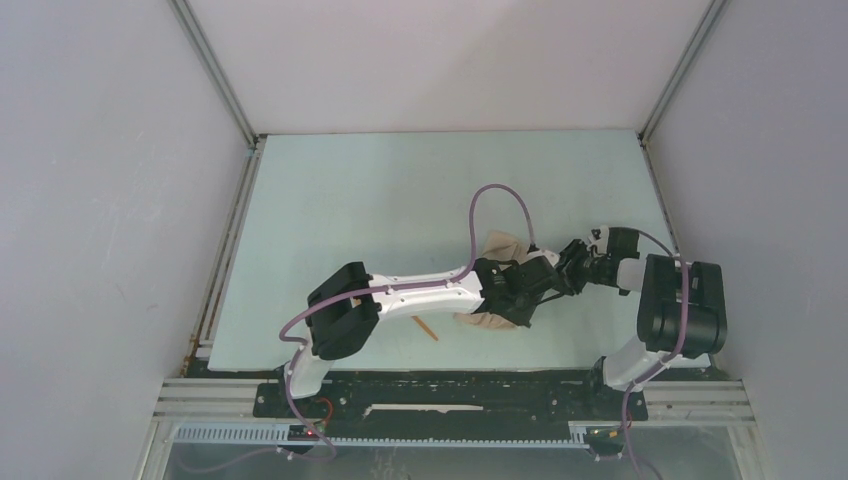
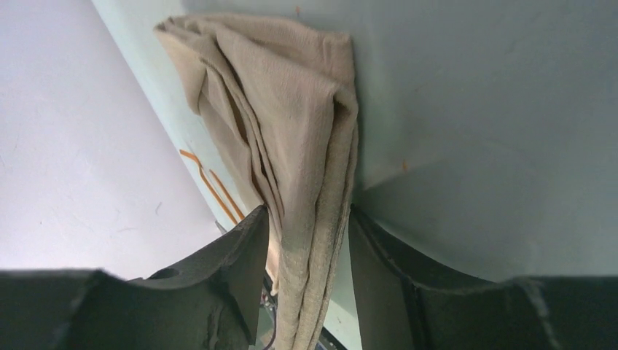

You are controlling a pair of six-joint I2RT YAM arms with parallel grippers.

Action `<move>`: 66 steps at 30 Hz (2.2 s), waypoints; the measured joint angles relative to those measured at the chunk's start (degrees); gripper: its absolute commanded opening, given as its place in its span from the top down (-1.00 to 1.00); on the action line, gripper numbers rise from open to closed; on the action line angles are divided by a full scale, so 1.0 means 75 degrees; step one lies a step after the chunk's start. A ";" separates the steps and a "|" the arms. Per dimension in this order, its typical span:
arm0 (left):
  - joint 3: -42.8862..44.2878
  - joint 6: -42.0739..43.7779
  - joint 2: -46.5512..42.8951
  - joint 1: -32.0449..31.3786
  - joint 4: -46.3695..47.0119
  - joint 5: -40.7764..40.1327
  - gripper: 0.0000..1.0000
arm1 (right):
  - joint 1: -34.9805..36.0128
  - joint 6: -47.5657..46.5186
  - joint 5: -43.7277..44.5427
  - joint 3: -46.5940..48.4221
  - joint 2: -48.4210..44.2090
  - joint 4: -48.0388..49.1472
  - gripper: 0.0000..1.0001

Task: Fold the napkin into a case and place the utensils inside
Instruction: Pick up the 2/3-rectangle-folded napkin from the center of the board, then fold the 2/3-rectangle-folded napkin at the center of the board.

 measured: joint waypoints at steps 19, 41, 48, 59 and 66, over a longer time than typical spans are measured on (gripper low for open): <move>0.0000 0.0073 0.0000 0.0017 0.0303 0.0536 1.00 | -0.0367 -0.0242 0.0519 0.0557 0.0254 -0.0501 1.00; -0.3969 -0.0962 -0.0868 0.0933 0.5657 0.2649 1.00 | 0.2014 -0.1148 0.3188 0.3284 -0.0221 -0.3978 1.00; -0.4674 -0.1043 -0.1661 0.0918 0.6388 0.2760 1.00 | 0.3054 -0.1128 0.3698 0.4124 0.0085 -0.4538 1.00; -0.6219 -0.1349 -0.2448 0.1134 0.7172 0.2853 1.00 | 0.3981 -0.0997 0.3923 0.4695 0.0874 -0.4870 1.00; -0.6974 -0.1454 -0.2763 0.1358 0.7504 0.2853 0.99 | 0.4132 -0.0720 0.3806 0.4832 0.1288 -0.4791 1.00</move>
